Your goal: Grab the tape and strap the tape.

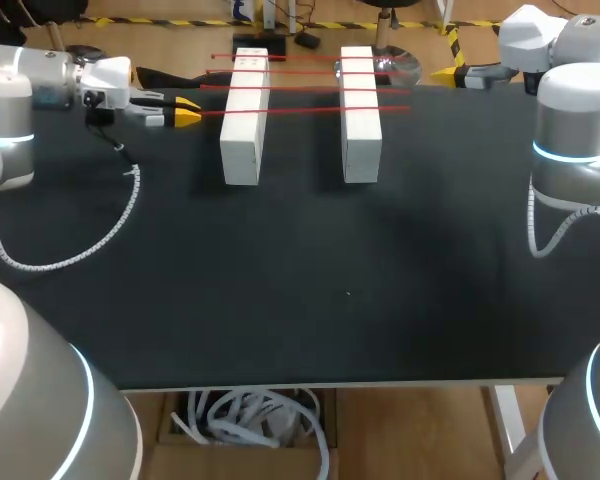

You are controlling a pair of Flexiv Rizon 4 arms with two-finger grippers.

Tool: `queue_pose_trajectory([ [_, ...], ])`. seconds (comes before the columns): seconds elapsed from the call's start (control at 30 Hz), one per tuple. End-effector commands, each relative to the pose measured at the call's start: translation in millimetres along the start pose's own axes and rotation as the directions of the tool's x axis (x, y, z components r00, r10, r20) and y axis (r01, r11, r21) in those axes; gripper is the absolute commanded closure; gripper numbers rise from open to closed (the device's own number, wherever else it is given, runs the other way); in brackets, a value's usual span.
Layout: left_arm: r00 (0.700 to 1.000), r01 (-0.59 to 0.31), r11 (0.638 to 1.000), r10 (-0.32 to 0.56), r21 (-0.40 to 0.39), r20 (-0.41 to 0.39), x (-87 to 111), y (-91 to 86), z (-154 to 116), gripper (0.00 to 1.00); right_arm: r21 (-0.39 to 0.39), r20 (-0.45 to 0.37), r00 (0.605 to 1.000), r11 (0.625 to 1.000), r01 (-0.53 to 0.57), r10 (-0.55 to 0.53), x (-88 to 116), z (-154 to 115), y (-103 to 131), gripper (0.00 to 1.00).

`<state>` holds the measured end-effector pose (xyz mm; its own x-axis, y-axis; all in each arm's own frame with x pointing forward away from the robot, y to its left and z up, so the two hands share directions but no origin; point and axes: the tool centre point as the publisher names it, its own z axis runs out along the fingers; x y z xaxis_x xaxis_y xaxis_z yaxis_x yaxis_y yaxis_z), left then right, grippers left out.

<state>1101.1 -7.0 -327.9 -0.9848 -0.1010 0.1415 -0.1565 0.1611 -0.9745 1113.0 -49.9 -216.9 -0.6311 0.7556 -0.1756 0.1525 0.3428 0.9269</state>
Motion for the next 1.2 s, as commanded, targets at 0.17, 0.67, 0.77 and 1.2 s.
queue_pose_trajectory([
  [0.17,1.0,-0.001,1.0,0.001,0.005,-0.008,-3.0,1.3,1.1,0.82,0.001,-0.001,1.0,1.0,-0.001,0.001,-0.2,0.1,0.1,0.0],
  [0.67,1.0,0.007,1.0,-0.007,0.025,-0.001,1.2,0.3,4.3,0.8,0.001,-0.001,1.0,1.0,-0.001,0.001,-0.2,0.1,0.1,0.0],
  [0.77,1.0,0.006,1.0,-0.006,0.026,0.003,1.3,-0.5,4.2,0.79,0.001,-0.001,1.0,1.0,-0.001,0.001,-0.2,0.1,0.1,0.0],
  [1.2,1.0,-0.001,0.999,0.001,0.033,0.003,2.0,-2.1,4.6,0.86,0.001,-0.001,1.0,1.0,-0.001,0.001,-0.2,0.1,0.1,0.0],
])
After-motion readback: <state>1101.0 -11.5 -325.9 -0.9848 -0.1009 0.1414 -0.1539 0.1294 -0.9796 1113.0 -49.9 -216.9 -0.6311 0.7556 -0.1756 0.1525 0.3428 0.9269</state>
